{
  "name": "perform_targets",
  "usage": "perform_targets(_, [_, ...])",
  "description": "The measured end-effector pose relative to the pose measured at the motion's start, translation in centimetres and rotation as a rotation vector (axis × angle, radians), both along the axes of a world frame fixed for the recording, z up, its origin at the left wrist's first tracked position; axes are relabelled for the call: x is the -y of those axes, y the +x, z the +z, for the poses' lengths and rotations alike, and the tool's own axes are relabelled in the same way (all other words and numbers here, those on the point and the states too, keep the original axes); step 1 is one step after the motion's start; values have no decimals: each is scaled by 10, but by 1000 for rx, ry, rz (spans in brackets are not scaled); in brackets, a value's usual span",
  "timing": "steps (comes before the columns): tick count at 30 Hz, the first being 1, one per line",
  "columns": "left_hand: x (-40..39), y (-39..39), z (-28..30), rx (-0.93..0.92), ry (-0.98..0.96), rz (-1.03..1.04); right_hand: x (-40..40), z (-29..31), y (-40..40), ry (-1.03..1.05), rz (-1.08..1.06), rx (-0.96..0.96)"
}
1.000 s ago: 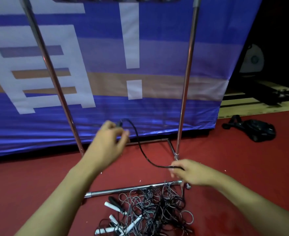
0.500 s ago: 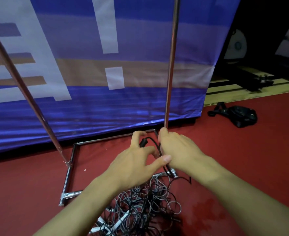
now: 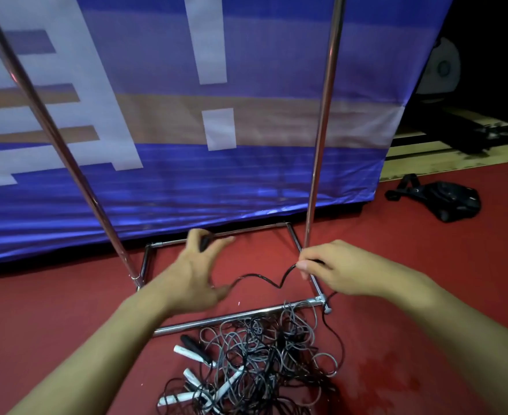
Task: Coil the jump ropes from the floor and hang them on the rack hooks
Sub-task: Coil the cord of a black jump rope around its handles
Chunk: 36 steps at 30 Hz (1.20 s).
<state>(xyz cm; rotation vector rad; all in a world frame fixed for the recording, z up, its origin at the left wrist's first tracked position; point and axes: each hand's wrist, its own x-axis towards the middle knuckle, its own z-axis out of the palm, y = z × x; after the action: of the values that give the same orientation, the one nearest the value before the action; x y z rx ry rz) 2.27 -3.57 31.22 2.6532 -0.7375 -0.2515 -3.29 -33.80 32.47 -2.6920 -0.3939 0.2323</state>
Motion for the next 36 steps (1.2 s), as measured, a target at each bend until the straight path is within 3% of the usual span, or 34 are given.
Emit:
perform_targets(3, [36,-29,8,-82,-90,-133,-25,7,-1,76,34,115])
perform_targets(6, [51,-32,2,-15,-201,-176,-40,13,3,176,18,95])
perform_targets(11, [-3,17,-12,145,-69,51,-3,2,-5,667,-106,-672])
perform_targets(13, [-24,25,-15,128,18,128,10,0,-9,780,-181,-783])
perform_targets(18, [9,-17,2,-88,-160,-82,-16,16,-9,948,-181,-805])
perform_targets(21, [45,-39,3,-34,-268,-220,-38,24,-10,930,-142,-797])
perform_targets(25, [34,-16,0,13,-309,-131,-26,23,-14,886,-149,-809])
perform_targets(27, [20,-8,6,-208,-473,31,-10,20,-17,878,-211,-821])
perform_targets(30, [9,-9,16,-811,-1083,342,1,22,-21,937,-342,-803])
perform_targets(31, [9,-12,21,-974,-1193,370,-2,24,-21,958,-342,-783])
perform_targets(33, [13,-22,33,-1224,-1278,299,-14,29,-21,956,-271,-751])
perform_targets(36, [27,-36,40,-1362,-1252,148,-38,36,-24,864,-125,-703])
